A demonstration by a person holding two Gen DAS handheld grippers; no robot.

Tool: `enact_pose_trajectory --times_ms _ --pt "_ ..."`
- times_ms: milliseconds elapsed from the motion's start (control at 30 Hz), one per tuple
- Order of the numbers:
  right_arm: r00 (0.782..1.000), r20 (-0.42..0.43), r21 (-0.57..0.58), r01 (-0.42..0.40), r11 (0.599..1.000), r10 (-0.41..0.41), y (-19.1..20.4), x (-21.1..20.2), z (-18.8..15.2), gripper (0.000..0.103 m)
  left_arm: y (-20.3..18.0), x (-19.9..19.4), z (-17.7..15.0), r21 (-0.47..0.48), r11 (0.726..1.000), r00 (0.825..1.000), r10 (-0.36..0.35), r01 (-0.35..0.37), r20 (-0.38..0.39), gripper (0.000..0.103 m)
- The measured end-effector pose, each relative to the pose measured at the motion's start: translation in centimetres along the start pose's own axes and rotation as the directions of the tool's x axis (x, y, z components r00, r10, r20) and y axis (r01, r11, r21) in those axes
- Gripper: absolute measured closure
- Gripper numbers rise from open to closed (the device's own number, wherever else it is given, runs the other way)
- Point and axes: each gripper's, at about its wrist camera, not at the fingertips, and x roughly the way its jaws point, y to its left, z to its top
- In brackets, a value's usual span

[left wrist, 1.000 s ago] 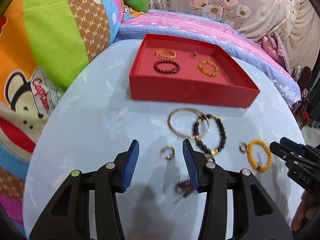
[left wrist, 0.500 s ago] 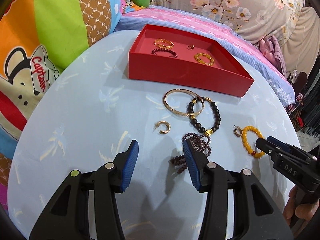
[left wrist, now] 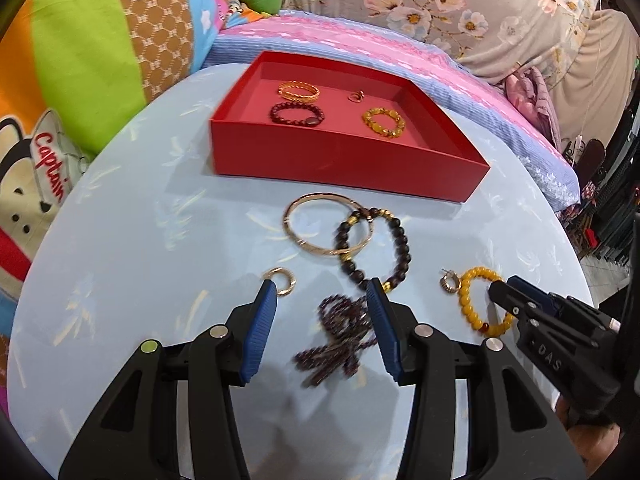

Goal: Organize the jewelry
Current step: 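Grasp the orange bead bracelet with the right tool while the left tool grasps the black bead bracelet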

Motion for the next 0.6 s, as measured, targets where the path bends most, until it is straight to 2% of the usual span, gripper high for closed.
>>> enact_pose_trajectory --times_ms 100,267,333,467,500,567,600 --pt "1.0 -0.004 0.007 -0.016 1.0 0.016 0.0 0.0 0.0 0.095 -0.5 1.0 0.4 0.011 1.0 1.0 0.013 -0.013 -0.001 0.059" --pt "1.0 -0.007 0.014 -0.027 1.0 0.027 0.1 -0.1 -0.2 0.095 -1.3 1.9 1.2 0.034 0.999 0.999 0.036 -0.036 0.011 0.061" --pt "0.999 -0.009 0.019 -0.035 0.999 0.035 0.1 -0.1 -0.2 0.095 -1.4 2.5 1.4 0.038 0.999 1.0 0.03 -0.029 -0.01 0.064" --pt "0.999 -0.01 0.029 -0.047 0.998 0.047 -0.1 0.0 -0.2 0.095 -2.2 2.9 1.2 0.09 0.993 0.997 0.073 -0.074 0.009 0.065" --pt "0.999 -0.011 0.032 -0.05 0.998 0.05 -0.1 0.0 -0.2 0.095 -2.3 2.9 1.3 0.095 0.993 0.997 0.074 -0.075 0.008 0.067" --pt "0.998 -0.013 0.038 -0.058 0.998 0.058 -0.2 0.0 -0.1 0.095 -2.2 3.0 1.4 0.093 0.993 0.997 0.077 -0.078 0.008 0.078" --pt "0.998 -0.014 0.039 -0.06 0.997 0.061 -0.1 0.0 -0.1 0.095 -2.2 3.0 1.5 0.089 0.993 0.997 0.073 -0.074 0.007 0.088"
